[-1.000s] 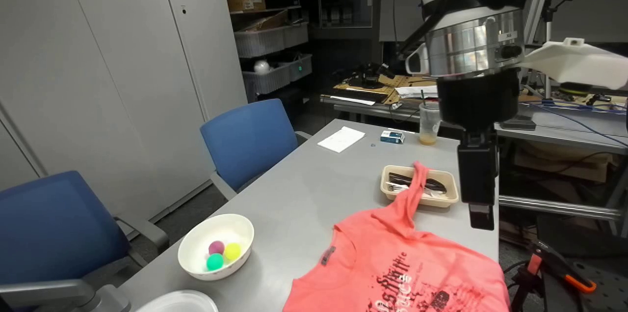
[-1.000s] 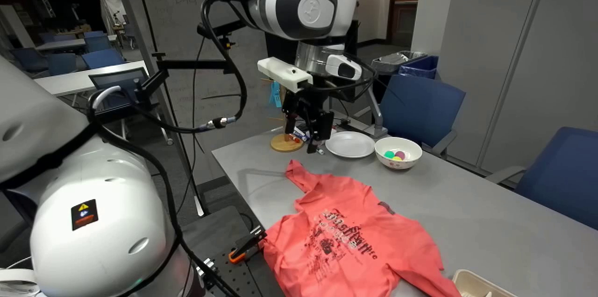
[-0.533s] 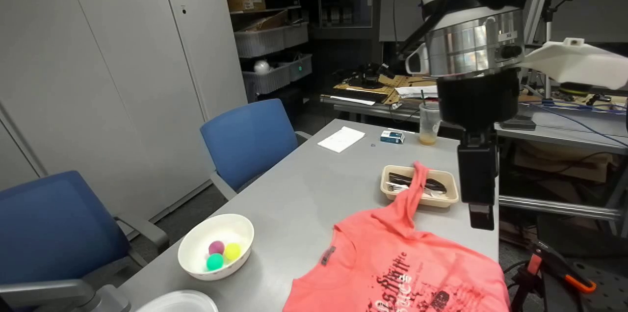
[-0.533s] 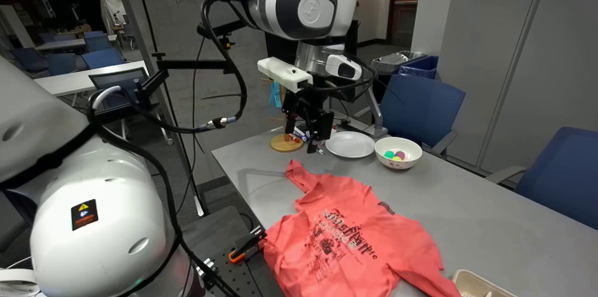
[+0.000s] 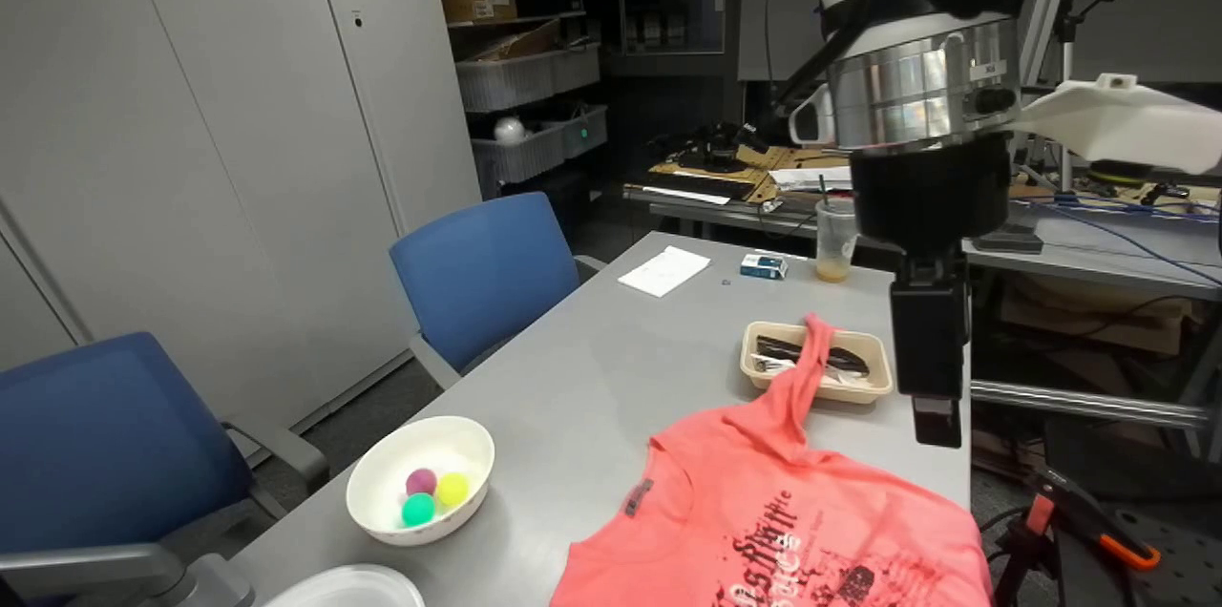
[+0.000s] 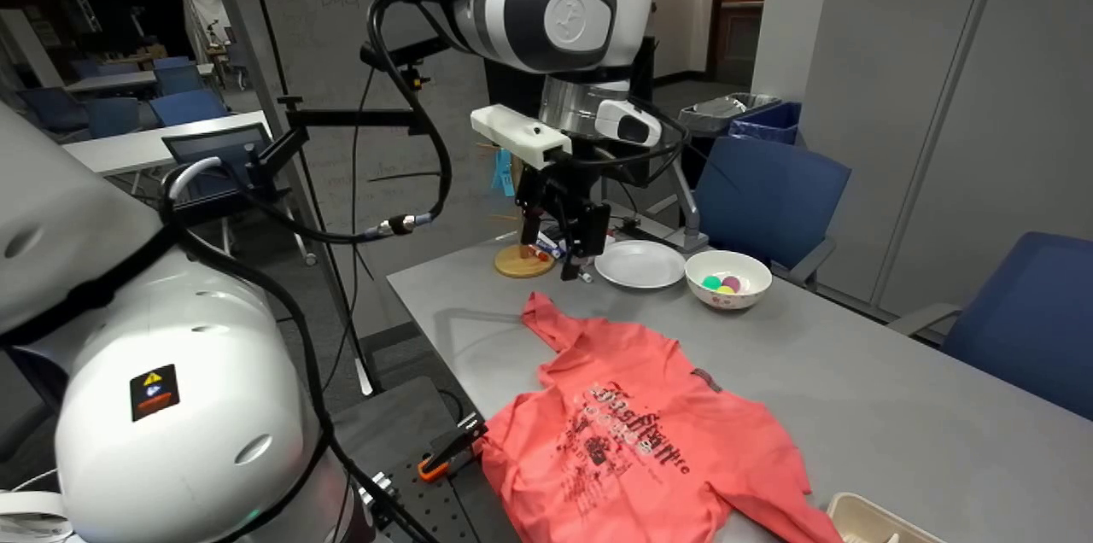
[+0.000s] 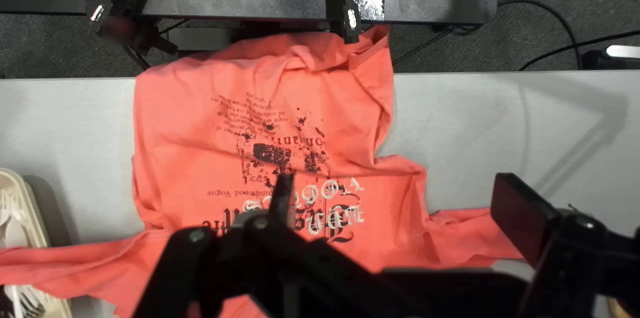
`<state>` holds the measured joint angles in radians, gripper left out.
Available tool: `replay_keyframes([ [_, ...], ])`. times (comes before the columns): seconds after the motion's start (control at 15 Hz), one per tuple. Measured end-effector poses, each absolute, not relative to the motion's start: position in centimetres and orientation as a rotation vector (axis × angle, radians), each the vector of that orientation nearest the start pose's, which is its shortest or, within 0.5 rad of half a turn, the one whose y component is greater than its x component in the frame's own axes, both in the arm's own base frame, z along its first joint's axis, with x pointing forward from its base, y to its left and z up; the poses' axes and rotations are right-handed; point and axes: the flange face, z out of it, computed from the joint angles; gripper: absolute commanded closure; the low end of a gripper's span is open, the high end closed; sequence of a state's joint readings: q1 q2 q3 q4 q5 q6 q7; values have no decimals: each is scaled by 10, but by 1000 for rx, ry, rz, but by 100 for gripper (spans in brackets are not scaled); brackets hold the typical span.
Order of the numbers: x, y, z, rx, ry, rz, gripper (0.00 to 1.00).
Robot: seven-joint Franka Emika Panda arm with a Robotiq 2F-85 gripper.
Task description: Fold the right sleeve and then the left sleeve of the sweatshirt, fold the sweatshirt in half from bottom to top
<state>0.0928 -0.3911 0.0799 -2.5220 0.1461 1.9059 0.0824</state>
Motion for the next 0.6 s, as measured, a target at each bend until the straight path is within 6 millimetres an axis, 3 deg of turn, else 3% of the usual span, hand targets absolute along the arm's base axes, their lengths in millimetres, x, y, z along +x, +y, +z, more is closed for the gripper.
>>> replay_keyframes([
  [0.33, 382, 71, 400, -3046, -7, 354, 0],
  [0.6, 391, 37, 407, -3041, 135, 312, 0],
])
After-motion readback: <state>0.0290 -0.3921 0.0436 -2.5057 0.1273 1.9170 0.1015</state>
